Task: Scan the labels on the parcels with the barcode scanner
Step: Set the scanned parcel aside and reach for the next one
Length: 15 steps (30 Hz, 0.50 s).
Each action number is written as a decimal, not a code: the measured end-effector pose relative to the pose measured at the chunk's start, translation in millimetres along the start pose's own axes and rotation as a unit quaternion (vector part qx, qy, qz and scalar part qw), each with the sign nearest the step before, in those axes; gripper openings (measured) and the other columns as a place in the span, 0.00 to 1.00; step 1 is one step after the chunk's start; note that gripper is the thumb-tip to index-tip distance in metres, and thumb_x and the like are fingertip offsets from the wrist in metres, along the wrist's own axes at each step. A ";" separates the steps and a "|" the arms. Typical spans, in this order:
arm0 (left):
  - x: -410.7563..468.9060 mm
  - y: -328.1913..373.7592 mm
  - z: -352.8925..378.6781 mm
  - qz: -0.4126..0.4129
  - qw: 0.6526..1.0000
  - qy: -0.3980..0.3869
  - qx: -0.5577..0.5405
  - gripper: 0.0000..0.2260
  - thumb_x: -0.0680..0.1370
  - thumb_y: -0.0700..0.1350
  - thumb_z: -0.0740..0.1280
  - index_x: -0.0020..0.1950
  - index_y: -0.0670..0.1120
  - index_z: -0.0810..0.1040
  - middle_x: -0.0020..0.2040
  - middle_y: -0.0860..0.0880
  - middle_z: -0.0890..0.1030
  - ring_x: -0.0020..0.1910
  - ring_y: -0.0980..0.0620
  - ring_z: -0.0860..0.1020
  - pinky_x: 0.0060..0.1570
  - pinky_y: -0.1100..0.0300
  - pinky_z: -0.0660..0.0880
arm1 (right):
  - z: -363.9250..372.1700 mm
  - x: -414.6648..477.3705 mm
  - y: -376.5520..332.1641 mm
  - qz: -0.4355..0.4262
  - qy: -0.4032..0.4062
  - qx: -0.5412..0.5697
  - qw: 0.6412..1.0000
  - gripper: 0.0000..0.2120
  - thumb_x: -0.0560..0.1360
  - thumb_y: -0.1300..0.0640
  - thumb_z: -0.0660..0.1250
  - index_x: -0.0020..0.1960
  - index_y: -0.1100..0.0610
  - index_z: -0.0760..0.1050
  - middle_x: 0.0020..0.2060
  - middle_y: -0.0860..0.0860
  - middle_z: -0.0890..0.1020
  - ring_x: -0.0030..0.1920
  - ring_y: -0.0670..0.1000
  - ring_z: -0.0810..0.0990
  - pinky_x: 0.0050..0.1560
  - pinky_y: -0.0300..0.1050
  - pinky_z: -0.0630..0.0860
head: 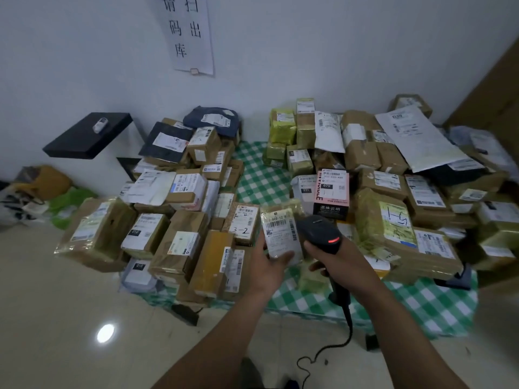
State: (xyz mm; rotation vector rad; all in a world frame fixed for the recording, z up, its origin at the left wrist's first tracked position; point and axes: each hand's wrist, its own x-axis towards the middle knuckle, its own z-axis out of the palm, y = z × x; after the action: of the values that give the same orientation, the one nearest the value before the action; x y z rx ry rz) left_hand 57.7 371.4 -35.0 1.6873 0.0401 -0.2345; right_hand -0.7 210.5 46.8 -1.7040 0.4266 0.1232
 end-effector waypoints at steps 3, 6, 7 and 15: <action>11.4 4.9 -2.0 0.027 0.999 0.030 0.012 0.30 0.76 0.38 0.76 0.73 0.58 0.71 0.58 0.63 0.82 0.55 0.69 0.80 0.56 0.63 0.80 | 0.3 -2.5 -16.5 -0.002 -0.046 -0.011 0.999 0.13 0.78 0.50 0.74 0.62 0.42 0.78 0.49 0.47 0.87 0.37 0.51 0.86 0.38 0.42 0.77; 21.6 9.9 -2.4 0.056 0.997 0.048 -0.002 0.28 0.76 0.32 0.73 0.70 0.55 0.72 0.59 0.58 0.82 0.55 0.68 0.80 0.51 0.71 0.78 | 4.1 -4.2 -27.3 0.000 -0.086 -0.015 0.996 0.08 0.78 0.50 0.73 0.57 0.45 0.81 0.45 0.52 0.88 0.35 0.50 0.83 0.40 0.46 0.77; 24.5 10.5 -2.2 0.066 0.996 0.051 -0.007 0.28 0.76 0.31 0.73 0.71 0.53 0.73 0.60 0.57 0.83 0.56 0.66 0.80 0.50 0.72 0.77 | 6.2 -3.8 -29.7 0.000 -0.091 -0.017 0.996 0.07 0.78 0.50 0.73 0.56 0.45 0.81 0.44 0.53 0.88 0.35 0.50 0.82 0.40 0.46 0.76; 36.3 3.3 -1.8 0.081 0.994 0.068 0.005 0.31 0.75 0.31 0.74 0.76 0.49 0.72 0.61 0.57 0.83 0.59 0.63 0.81 0.50 0.70 0.78 | 12.2 3.2 -37.0 -0.001 -0.095 -0.025 0.995 0.08 0.79 0.51 0.72 0.57 0.44 0.79 0.41 0.57 0.87 0.33 0.49 0.82 0.37 0.46 0.76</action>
State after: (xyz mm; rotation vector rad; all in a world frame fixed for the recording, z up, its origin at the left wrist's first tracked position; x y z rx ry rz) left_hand 94.0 368.7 -38.1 1.7053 0.0040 0.0018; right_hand 17.0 226.1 77.9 -1.7233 0.2814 0.2948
